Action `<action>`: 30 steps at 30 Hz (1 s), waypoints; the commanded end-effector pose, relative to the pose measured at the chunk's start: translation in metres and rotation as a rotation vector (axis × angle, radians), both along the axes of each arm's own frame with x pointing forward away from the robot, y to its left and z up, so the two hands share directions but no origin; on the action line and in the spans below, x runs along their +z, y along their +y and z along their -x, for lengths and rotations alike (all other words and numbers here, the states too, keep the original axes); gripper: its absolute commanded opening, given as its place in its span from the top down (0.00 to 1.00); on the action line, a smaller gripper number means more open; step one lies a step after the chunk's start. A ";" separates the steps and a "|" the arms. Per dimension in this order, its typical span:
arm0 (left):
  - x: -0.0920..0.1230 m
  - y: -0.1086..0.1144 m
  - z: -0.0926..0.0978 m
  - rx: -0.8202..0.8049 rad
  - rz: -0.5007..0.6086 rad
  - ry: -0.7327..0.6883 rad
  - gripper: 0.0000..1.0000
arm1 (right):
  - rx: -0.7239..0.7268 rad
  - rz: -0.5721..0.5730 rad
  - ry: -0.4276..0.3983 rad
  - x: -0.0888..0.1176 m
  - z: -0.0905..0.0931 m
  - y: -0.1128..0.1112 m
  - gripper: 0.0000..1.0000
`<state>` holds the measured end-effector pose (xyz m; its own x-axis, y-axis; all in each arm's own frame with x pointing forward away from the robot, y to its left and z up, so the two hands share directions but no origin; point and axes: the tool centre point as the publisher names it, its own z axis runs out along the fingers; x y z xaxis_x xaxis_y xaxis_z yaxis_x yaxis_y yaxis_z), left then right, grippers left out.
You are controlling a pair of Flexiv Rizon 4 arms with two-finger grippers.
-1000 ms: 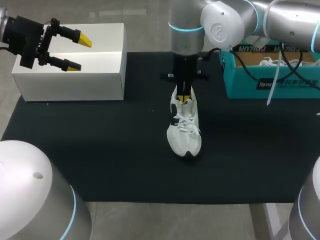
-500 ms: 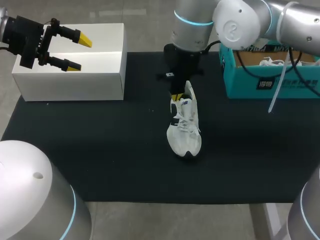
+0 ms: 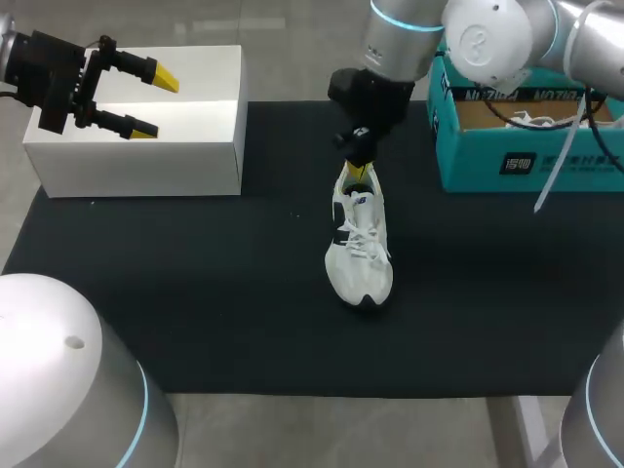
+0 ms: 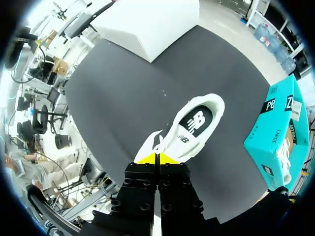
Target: Take the shoe out of the shoebox, open the shoe tongue, remove and reinsert the insole, then place the shoe into the shoebox
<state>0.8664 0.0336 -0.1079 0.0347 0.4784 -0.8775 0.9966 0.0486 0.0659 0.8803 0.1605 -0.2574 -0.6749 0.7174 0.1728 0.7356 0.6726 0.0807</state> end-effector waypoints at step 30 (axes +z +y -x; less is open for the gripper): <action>0.001 0.000 -0.001 -0.002 -0.004 0.001 0.00 | 0.501 0.276 -0.118 -0.024 -0.027 0.018 1.00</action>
<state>0.8664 0.0337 -0.1079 0.0347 0.4784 -0.8775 0.9966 0.0487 0.0659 0.9087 0.1892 -0.2802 -0.9460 0.3147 -0.0772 0.3239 0.9246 -0.2004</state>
